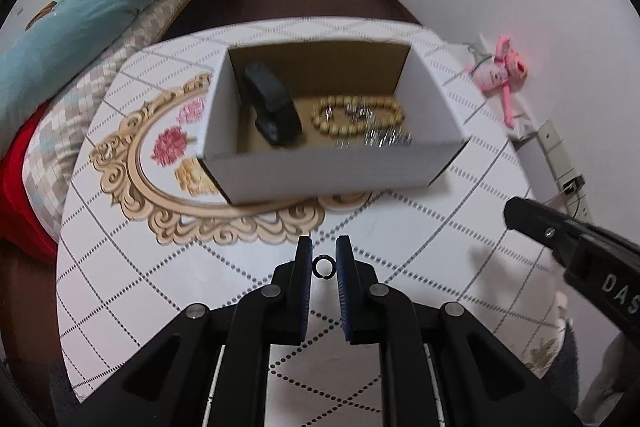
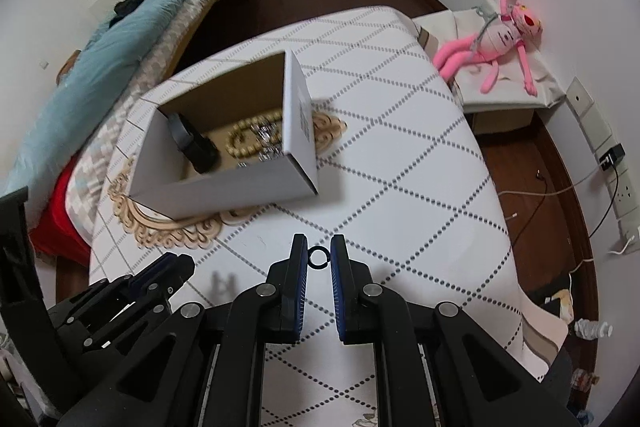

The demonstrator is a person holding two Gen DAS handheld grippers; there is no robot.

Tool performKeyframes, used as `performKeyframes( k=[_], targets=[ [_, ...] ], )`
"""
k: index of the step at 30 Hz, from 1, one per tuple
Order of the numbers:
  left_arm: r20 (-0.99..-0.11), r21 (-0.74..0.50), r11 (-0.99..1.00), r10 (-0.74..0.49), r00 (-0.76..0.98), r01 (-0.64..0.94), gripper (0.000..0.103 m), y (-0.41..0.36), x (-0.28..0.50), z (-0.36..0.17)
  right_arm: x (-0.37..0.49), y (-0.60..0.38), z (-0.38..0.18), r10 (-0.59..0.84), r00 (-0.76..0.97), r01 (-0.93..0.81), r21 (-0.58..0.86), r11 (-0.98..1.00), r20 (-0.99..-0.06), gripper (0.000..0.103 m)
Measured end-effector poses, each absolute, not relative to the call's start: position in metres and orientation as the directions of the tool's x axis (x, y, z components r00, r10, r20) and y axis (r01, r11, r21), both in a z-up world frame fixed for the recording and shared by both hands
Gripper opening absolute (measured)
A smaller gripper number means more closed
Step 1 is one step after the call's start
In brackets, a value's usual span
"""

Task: Organize jewelry
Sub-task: 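Carry both black rings into the box and open both grippers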

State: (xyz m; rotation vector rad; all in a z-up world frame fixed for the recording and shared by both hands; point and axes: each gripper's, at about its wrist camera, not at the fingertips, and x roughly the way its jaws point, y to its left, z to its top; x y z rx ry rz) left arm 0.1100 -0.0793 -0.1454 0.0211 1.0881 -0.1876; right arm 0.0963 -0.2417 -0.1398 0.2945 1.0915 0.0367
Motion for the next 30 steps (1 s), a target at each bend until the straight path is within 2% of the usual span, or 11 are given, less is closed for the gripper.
performKeyframes(
  k=[10,18,30],
  targets=[
    [-0.846,-0.199,0.967,-0.253,0.470,0.161,0.009,-0.064,0.161,-0.085,0.128,-0.238,-0.094,0.253,0.520,0.046,0.322,0.946,-0.816,0.012],
    [-0.896,-0.226,0.968,-0.250,0.368,0.107,0.009,-0.040,0.221,-0.106,0.195,-0.223,-0.096,0.321,0.453,-0.010,0.356,0.935,-0.832,0.012],
    [-0.929,-0.172,0.982,-0.188,0.319,0.079,0.012,-0.035,0.244,-0.110,0.245,-0.201,-0.129,0.327,0.287,-0.060,0.324,0.944,-0.900,0.013]
  ],
)
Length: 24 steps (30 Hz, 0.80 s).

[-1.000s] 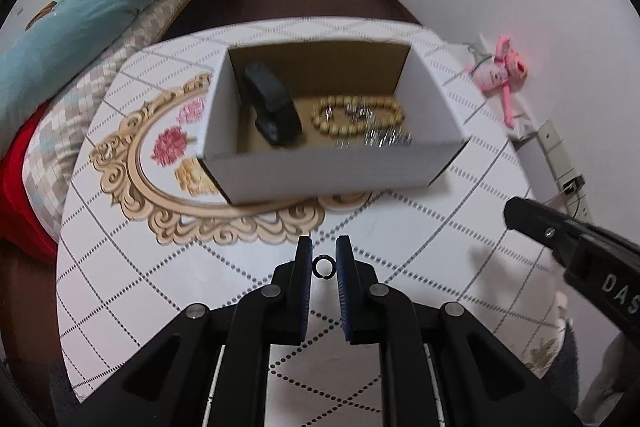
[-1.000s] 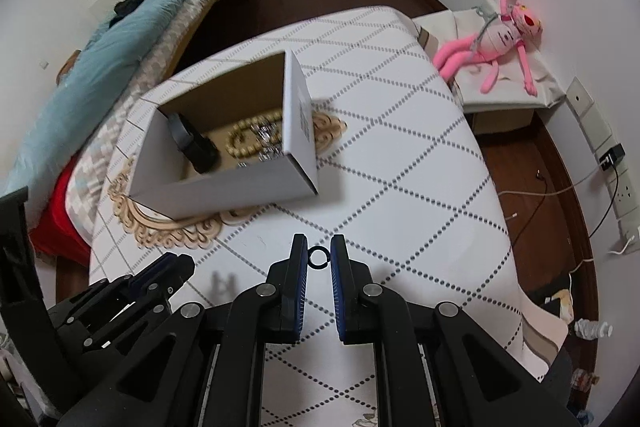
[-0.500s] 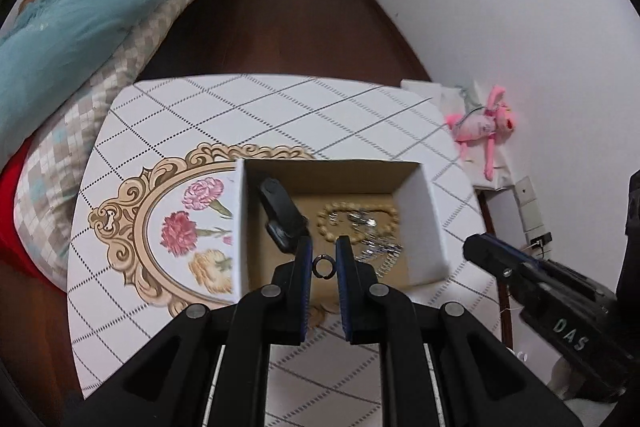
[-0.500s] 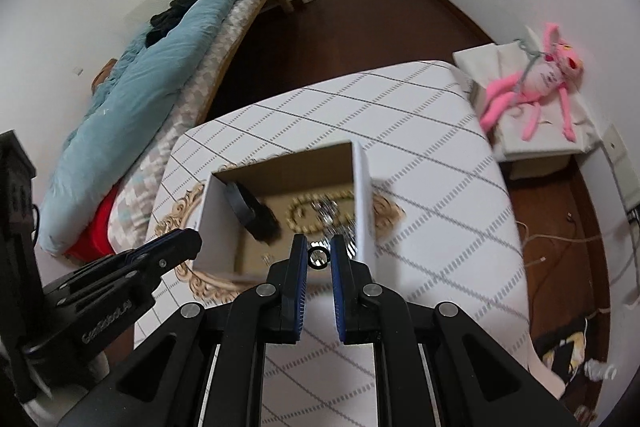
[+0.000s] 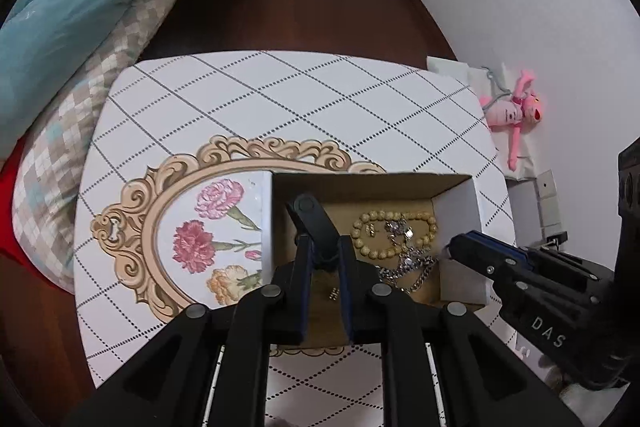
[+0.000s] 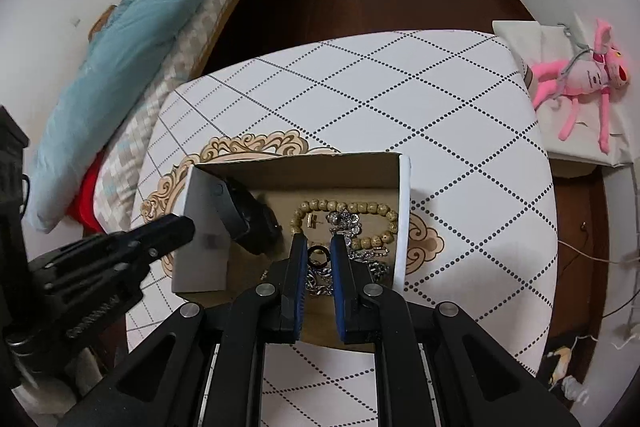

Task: Organize jewelry

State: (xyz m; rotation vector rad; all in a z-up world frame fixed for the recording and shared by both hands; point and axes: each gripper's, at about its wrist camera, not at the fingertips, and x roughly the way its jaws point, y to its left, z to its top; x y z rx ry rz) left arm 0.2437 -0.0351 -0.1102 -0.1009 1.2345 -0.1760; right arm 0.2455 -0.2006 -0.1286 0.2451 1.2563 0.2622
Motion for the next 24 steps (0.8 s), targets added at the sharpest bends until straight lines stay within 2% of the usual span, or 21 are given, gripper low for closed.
performKeyframes(
  k=[1,3,4,5,6,8,9,11,12,14,16,19,22,24],
  targets=[
    [-0.930,-0.166,0.983,-0.182,0.320,0.076,0.016,-0.035,0.245,-0.109,0.246,-0.199,-0.129,0.317,0.282,-0.064,0.312,0.948,-0.906,0.013],
    [-0.928,-0.147,0.987,-0.160,0.336,0.066,0.036,-0.033,0.245,-0.104,0.247,-0.200,-0.127,0.303,0.280,-0.059,0.299,0.952,-0.911,0.013],
    [-0.927,-0.140,0.988,-0.153,0.342,0.062,0.057,-0.032,0.246,-0.103,0.247,-0.201,-0.125,0.290,0.287,-0.058,0.285,0.957,-0.913,0.014],
    [-0.924,-0.130,0.990,-0.142,0.356,0.055,0.069,-0.030,0.245,-0.100,0.247,-0.201,-0.123,0.272,0.293,-0.059,0.266,0.962,-0.917,0.018],
    [-0.921,-0.117,0.992,-0.127,0.368,0.050,0.070,-0.028,0.244,-0.098,0.247,-0.202,-0.122,0.266,0.295,-0.056,0.261,0.964,-0.918,0.023],
    [-0.920,-0.092,0.995,-0.099,0.379,0.037,0.071,-0.024,0.244,-0.097,0.247,-0.203,-0.118,0.237,0.306,-0.052,0.232,0.971,-0.922,0.040],
    [-0.919,-0.079,0.996,-0.084,0.385,0.029,0.073,-0.022,0.243,-0.097,0.245,-0.205,-0.117,0.221,0.314,-0.051,0.216,0.975,-0.923,0.044],
    [-0.918,-0.051,0.999,-0.053,0.392,0.015,0.097,-0.019,0.241,-0.099,0.242,-0.208,-0.116,0.181,0.322,-0.044,0.176,0.983,-0.929,0.060],
    [-0.917,-0.041,0.999,-0.042,0.396,0.012,0.101,-0.017,0.239,-0.100,0.240,-0.209,-0.115,0.165,0.327,-0.042,0.160,0.986,-0.931,0.066],
    [-0.913,-0.006,1.000,-0.008,0.408,0.004,0.102,-0.015,0.234,-0.103,0.236,-0.210,-0.116,0.114,0.329,-0.039,0.108,0.993,-0.937,0.085],
    [-0.911,0.016,1.000,0.014,0.412,0.002,0.102,-0.015,0.229,-0.108,0.231,-0.211,-0.118,0.057,0.336,-0.036,0.048,0.998,-0.940,0.095],
    [-0.913,0.029,1.000,0.025,0.407,0.003,0.102,-0.016,0.224,-0.115,0.225,-0.212,-0.126,0.018,0.325,-0.034,0.008,0.999,-0.946,0.095],
    [-0.919,0.034,0.999,0.029,0.394,0.006,0.102,-0.019,0.218,-0.124,0.219,-0.214,-0.133,0.005,0.315,-0.028,-0.004,1.000,-0.949,0.101],
    [-0.922,0.034,0.999,0.029,0.386,0.006,0.102,-0.020,0.215,-0.129,0.217,-0.211,-0.136,-0.004,0.316,-0.029,-0.014,0.999,-0.949,0.101]
  ],
)
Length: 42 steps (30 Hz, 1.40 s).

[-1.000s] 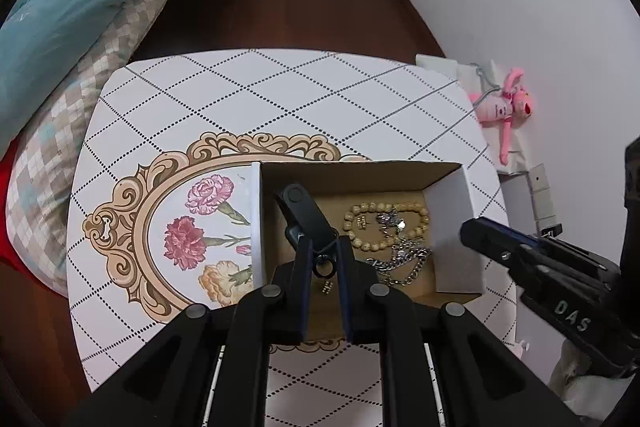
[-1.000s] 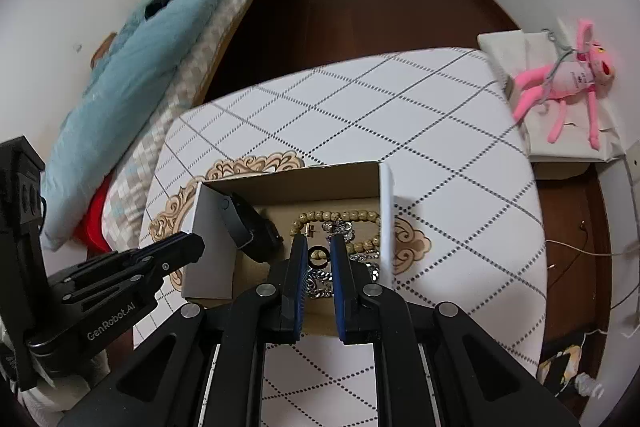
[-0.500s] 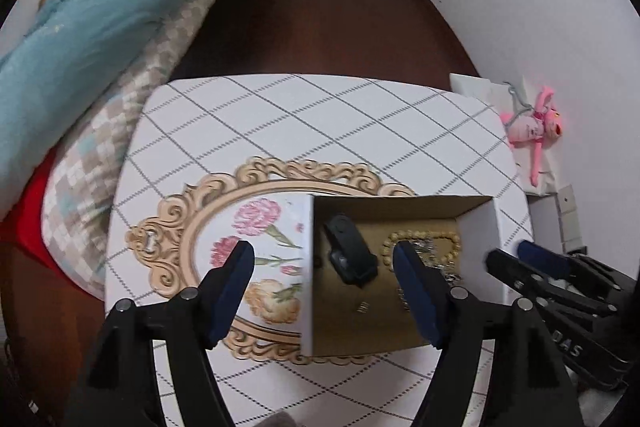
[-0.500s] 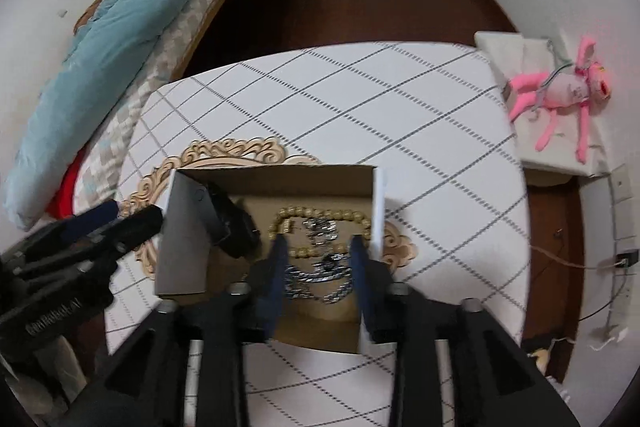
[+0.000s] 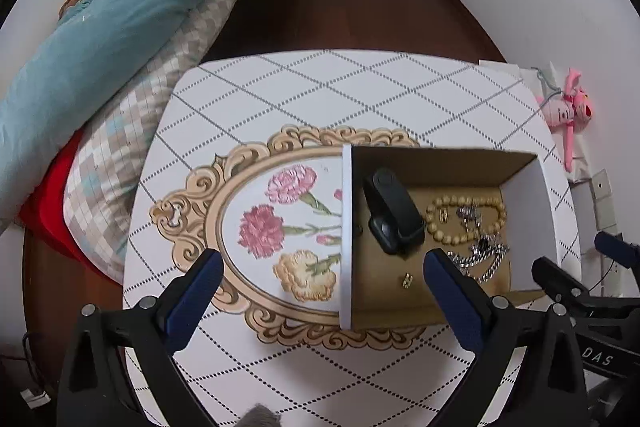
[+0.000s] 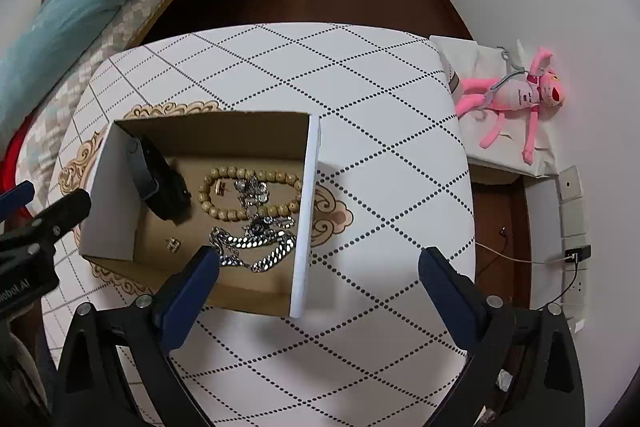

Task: Organize jewelry

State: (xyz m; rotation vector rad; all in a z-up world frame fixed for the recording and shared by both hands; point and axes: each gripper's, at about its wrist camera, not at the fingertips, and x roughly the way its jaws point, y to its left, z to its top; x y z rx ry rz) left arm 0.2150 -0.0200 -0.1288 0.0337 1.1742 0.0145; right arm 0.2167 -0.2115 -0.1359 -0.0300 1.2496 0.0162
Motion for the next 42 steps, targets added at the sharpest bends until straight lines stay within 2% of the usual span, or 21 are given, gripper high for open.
performKeyframes(
  k=[8,19,42],
  targets=[
    [-0.921,0.041,0.999,0.038,0.389,0.000,0.102,-0.024,0.204,-0.131,0.208,-0.215,-0.133,-0.024,0.335,-0.010,-0.029,1.000,-0.942,0.101],
    [-0.873,0.064,0.997,0.076,0.482,-0.043,0.102,-0.018,0.154,-0.097,0.172,-0.223,-0.102,-0.036,0.420,0.023,-0.029,0.999,-0.907,0.101],
    [-0.724,-0.031,0.999,-0.013,0.690,-0.013,0.102,-0.023,0.034,0.031,0.026,-0.216,0.046,-0.083,0.700,0.073,-0.044,0.996,-0.710,0.103]
  ],
)
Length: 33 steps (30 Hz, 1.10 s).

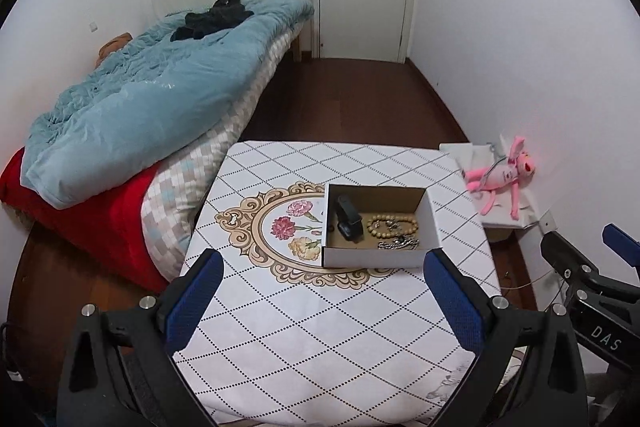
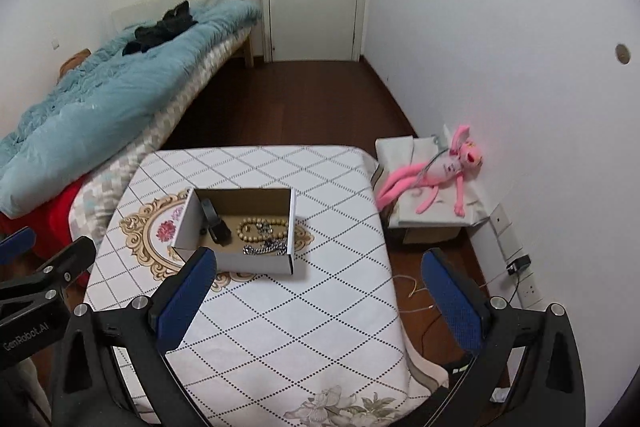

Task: Organize jewelry

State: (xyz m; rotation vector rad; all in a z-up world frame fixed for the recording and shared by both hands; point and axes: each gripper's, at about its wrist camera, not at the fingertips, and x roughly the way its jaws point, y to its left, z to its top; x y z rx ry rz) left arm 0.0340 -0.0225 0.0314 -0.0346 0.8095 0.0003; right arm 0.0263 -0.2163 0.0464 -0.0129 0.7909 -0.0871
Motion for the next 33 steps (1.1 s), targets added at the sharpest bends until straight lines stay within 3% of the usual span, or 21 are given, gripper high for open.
performKeyframes(
  k=[11,33],
  targets=[
    [-0.717,-0.026,1.000,-0.017,0.697,-0.002,0.102,-0.028,0.027,0.042,-0.002,-0.217,0.077,-0.083,0.734,0.079,-0.037,0.996,-0.674,0.103],
    [-0.821,-0.006,1.000,0.004,0.571,-0.015,0.102,-0.031,0.110,0.008,0.097,-0.216,0.038,-0.078,0.614,0.062,-0.051,0.997,-0.786,0.103]
  ],
)
